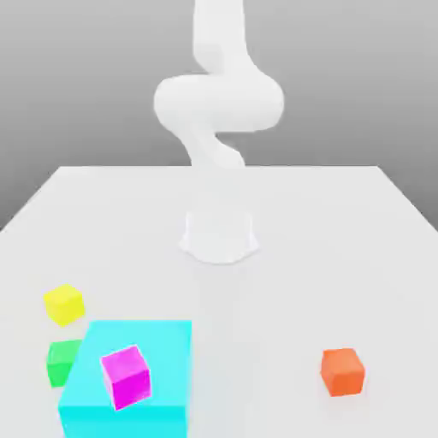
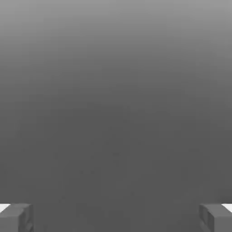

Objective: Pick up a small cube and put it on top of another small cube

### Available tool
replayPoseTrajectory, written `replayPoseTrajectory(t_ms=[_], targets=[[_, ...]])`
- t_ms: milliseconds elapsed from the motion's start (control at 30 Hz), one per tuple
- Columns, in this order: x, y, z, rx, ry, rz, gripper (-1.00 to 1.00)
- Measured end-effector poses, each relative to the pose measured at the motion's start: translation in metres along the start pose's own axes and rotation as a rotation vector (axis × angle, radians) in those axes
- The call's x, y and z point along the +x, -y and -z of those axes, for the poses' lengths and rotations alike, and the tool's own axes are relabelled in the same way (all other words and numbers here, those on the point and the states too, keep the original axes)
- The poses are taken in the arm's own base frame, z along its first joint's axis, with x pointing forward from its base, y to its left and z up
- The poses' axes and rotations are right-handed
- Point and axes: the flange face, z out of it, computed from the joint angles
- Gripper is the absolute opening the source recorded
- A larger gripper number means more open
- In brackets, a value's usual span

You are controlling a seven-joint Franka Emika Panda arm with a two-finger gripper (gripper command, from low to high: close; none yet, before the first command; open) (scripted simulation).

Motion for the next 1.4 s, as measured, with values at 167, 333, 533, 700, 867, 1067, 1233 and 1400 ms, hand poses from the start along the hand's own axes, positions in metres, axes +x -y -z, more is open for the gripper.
replayPoseTrajectory(t_ms=[167,333,533,700,867,1067,1233,1400], targets=[[-0.044,0.011,-0.107,-0.118,0.095,0.027,0.00],[-0.102,0.004,-0.199,-0.220,0.195,0.057,0.00],[-0.189,-0.024,-0.289,-0.330,0.328,0.095,0.00],[-0.275,-0.058,-0.340,-0.408,0.455,0.133,0.00],[-0.340,-0.097,-0.377,-0.464,0.549,0.137,0.00],[-0.364,-0.120,-0.410,-0.468,0.554,0.138,-1.00],[-0.365,-0.121,-0.412,-0.467,0.554,0.139,-1.00],[-0.341,-0.098,-0.374,-0.468,0.553,0.139,-1.00]])
